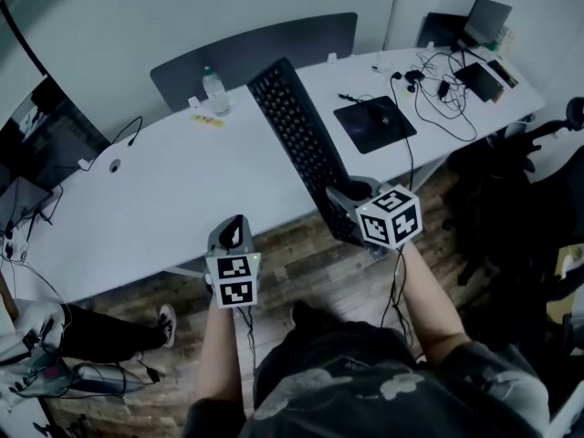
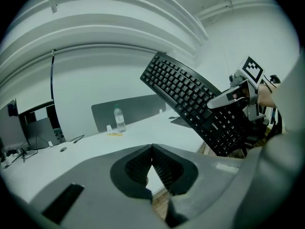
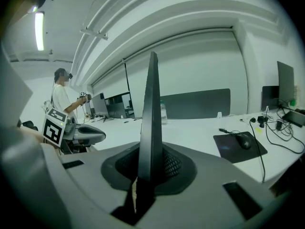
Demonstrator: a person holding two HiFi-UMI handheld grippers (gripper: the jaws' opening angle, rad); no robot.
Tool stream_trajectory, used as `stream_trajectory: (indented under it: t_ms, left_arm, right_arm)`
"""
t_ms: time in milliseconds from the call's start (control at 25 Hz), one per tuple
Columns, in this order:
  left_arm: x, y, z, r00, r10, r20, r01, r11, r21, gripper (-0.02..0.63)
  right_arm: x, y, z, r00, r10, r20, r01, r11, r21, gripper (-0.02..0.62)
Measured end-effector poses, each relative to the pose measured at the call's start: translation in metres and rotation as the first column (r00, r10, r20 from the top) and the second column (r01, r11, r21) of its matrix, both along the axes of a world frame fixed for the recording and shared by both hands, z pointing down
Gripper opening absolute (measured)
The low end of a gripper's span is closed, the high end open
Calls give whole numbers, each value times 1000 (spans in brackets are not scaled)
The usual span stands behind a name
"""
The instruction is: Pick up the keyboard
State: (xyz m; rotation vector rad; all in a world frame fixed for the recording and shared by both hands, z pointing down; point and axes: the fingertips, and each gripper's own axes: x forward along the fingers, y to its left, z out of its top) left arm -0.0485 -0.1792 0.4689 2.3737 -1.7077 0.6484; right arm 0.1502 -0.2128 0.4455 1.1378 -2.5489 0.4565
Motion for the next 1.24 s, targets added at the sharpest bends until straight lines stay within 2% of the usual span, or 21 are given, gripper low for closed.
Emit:
stream_trajectory:
  t_ms: [160, 640, 920, 1240]
  left_arm:
    - [26, 18, -4, 1000, -12, 2, 12, 1000, 7, 2]
    - [105, 104, -23, 996, -89, 18, 88, 995, 52, 2]
    - [126, 160, -19, 991, -135, 8, 135, 990, 49, 2]
    - [137, 201, -21, 988, -151, -13, 151, 987, 54, 2]
  right_arm:
    - [30, 17, -4, 999, 0, 47, 0, 1000, 1, 63]
    - [102, 99, -4, 994, -100, 34, 100, 995, 0, 63]
    - [121, 143, 4, 988, -149, 29, 149, 989, -16, 63]
    - [127, 184, 11, 984, -173, 39, 175, 984, -32, 63]
